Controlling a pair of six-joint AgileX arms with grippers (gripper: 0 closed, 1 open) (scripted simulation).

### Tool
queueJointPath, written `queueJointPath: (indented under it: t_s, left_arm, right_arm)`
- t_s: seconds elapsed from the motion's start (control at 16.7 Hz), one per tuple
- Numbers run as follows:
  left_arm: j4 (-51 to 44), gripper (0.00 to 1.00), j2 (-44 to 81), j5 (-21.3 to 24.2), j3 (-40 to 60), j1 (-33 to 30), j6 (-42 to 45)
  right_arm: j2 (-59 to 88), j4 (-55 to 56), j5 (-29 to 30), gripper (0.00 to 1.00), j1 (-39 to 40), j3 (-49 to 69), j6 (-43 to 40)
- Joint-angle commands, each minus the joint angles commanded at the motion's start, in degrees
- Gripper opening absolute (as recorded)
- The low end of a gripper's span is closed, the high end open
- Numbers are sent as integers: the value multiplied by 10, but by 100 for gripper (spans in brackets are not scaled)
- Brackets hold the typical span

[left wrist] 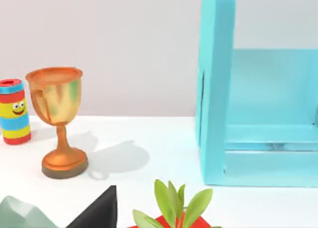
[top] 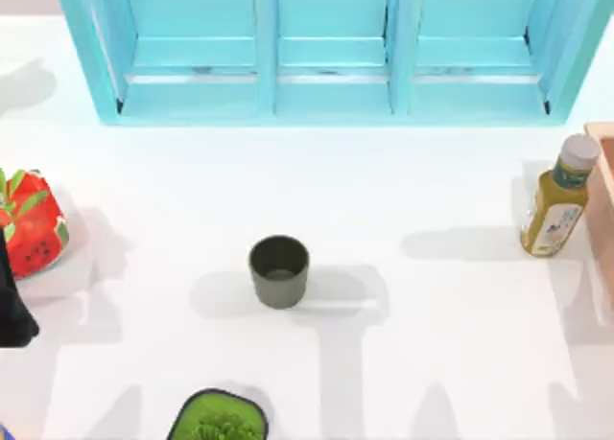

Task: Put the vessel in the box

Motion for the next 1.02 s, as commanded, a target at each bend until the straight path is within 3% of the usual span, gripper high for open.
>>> queueJointPath:
  t_s: [0.24, 0.48, 0.72, 1.02]
  left_arm:
    - [0, 100, 0, 0, 0, 0, 0]
    - [0, 100, 0, 0, 0, 0, 0]
    - [0, 100, 0, 0, 0, 0, 0]
    - [0, 100, 0, 0, 0, 0, 0]
  right_arm:
    - [14, -8, 2, 100, 7, 14, 3]
    - [108, -67, 20, 100, 56, 117, 28]
    - [278, -171, 49, 100, 131, 317, 73]
    - [565, -348, 84, 100, 240, 659, 149]
